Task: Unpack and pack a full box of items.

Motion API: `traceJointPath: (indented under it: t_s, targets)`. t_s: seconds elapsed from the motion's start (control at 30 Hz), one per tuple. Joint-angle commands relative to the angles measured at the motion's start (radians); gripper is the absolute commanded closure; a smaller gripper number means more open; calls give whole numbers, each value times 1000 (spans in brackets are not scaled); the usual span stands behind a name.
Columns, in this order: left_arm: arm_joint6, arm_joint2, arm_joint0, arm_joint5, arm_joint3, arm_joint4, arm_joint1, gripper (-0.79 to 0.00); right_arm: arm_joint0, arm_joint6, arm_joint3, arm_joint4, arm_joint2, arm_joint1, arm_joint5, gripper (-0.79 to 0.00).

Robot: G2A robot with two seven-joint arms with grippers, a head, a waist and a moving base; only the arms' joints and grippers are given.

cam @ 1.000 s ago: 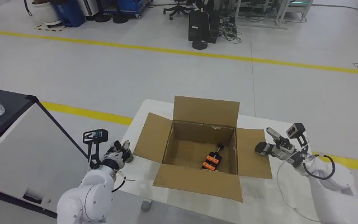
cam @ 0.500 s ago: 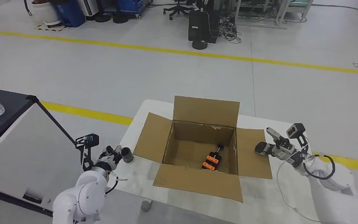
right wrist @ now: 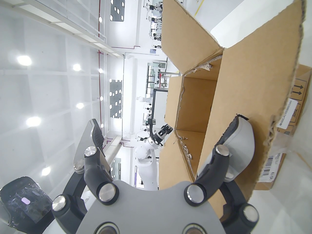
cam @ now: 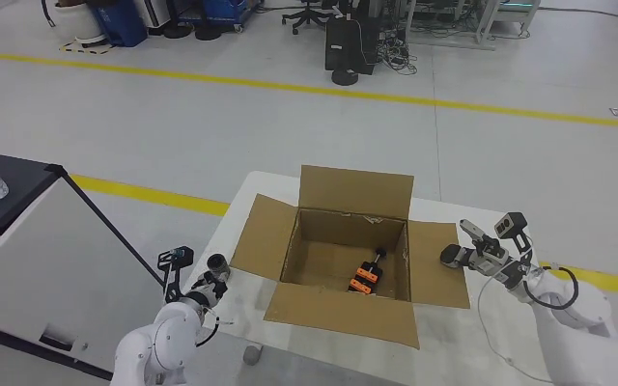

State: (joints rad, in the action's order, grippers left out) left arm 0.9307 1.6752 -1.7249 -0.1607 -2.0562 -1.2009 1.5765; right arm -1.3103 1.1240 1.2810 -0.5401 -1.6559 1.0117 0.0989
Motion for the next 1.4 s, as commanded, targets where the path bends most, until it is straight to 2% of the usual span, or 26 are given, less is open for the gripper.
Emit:
traceJointPath:
  t_s: [0.0,0.27,0.5,0.7,1.37]
  targets:
    - [1,2,-8,9,8,27,-2,0,0,0,0,0,0,0,0,-785]
    - [-29,6,2,28,69,90,-11,0,0,0,0,0,0,0,0,-785]
    - [-70,7,37,49,164,163,-19,0,0,0,0,0,0,0,0,-785]
    - [-81,15,56,63,223,148,-31,0,0,0,0,0,0,0,0,-785]
    - [-96,20,81,66,306,146,-62,0,0,0,0,0,0,0,0,-785]
